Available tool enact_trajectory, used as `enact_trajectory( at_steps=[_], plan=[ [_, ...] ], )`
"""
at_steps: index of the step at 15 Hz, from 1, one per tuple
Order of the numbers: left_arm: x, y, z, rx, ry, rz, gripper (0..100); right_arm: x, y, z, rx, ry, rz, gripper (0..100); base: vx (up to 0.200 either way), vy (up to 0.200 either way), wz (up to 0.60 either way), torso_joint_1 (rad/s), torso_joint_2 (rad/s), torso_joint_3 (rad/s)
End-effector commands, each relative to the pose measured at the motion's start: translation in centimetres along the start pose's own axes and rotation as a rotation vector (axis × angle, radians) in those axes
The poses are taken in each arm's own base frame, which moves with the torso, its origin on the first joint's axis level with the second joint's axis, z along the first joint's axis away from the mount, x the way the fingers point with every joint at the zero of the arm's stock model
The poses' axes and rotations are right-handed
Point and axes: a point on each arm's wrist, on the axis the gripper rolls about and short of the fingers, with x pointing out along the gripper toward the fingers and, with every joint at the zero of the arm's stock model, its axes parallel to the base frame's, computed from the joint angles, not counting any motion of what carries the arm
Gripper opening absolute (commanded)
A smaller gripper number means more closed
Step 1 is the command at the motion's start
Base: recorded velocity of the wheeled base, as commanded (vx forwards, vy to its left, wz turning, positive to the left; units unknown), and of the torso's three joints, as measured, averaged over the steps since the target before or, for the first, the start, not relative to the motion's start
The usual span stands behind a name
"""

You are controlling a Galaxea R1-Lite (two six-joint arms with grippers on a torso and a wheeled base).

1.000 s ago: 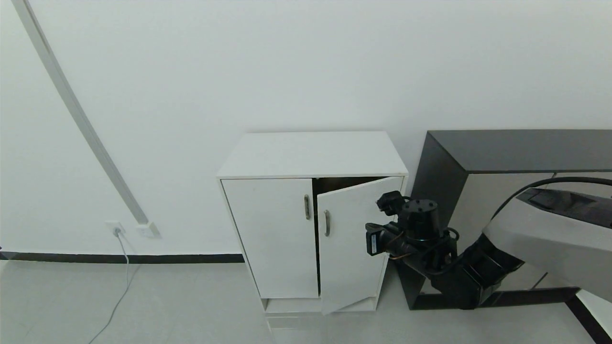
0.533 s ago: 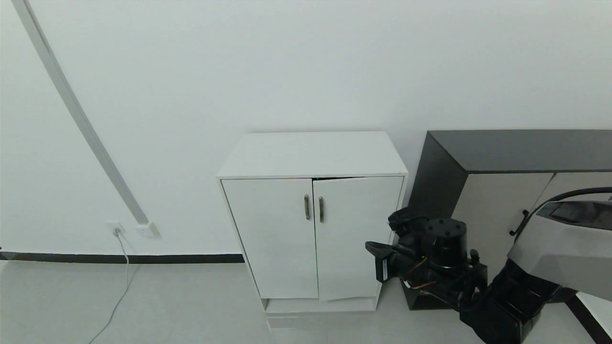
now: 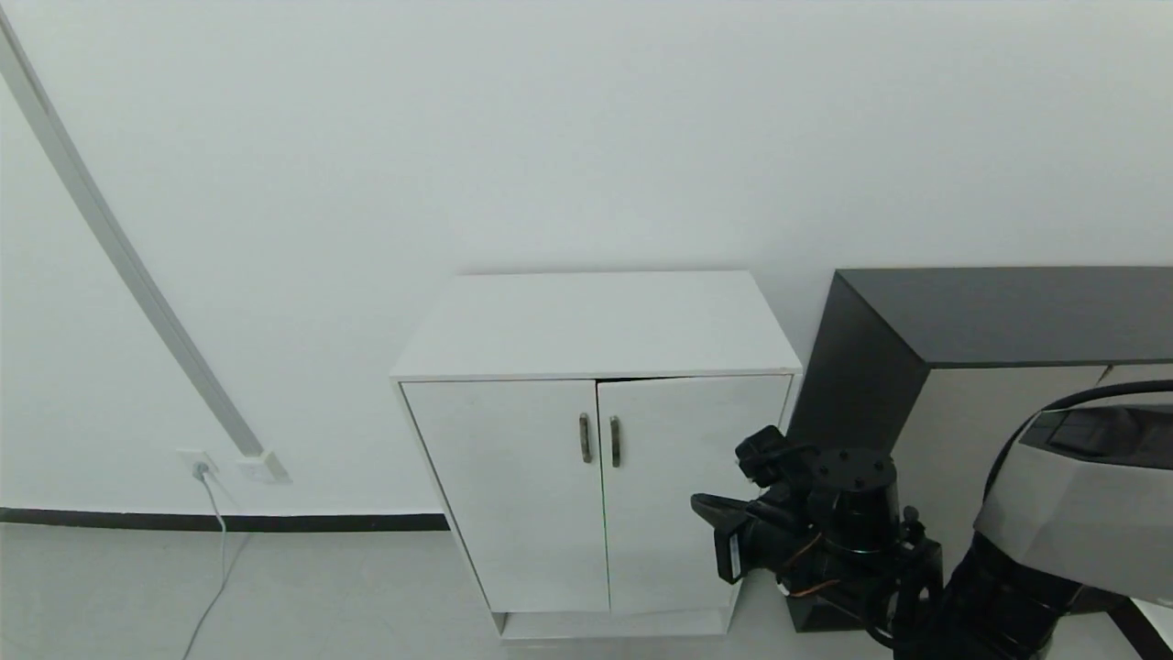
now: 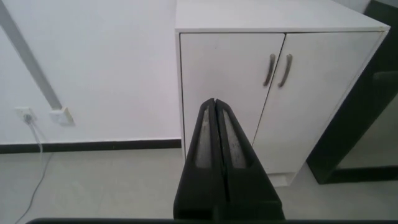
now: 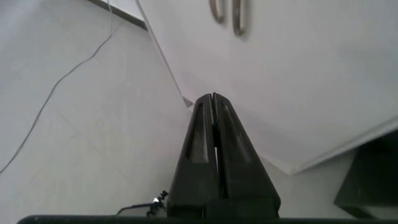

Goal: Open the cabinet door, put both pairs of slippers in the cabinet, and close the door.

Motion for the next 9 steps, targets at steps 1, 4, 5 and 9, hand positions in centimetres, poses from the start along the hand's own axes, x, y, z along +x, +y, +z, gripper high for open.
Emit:
enact_trajectory(
  at_steps=[1, 4, 5, 9],
  plan=[
    [0.0, 0.0, 0.0, -0.001, 0.001, 0.000, 0, 1.4, 0.0, -0.7, -0.001, 0.007, 0.004, 0, 0.200, 0.000, 0.00, 0.012, 0.01, 0.002],
    [0.0, 0.0, 0.0, -0.001, 0.001, 0.000, 0, 4.3, -0.5, -0.7, 0.001, -0.033, -0.007, 0, 0.000, 0.000, 0.00, 0.000, 0.00, 0.000],
    [0.0, 0.0, 0.0, -0.002, 0.001, 0.000, 0, 5.1, -1.0, -0.5, 0.003, -0.046, -0.016, 0, 0.000, 0.000, 0.00, 0.000, 0.00, 0.000],
    [0.0, 0.0, 0.0, -0.002, 0.001, 0.000, 0, 7.8, -2.5, 0.3, 0.007, -0.100, -0.044, 0, 0.000, 0.000, 0.00, 0.000, 0.00, 0.000]
  ],
)
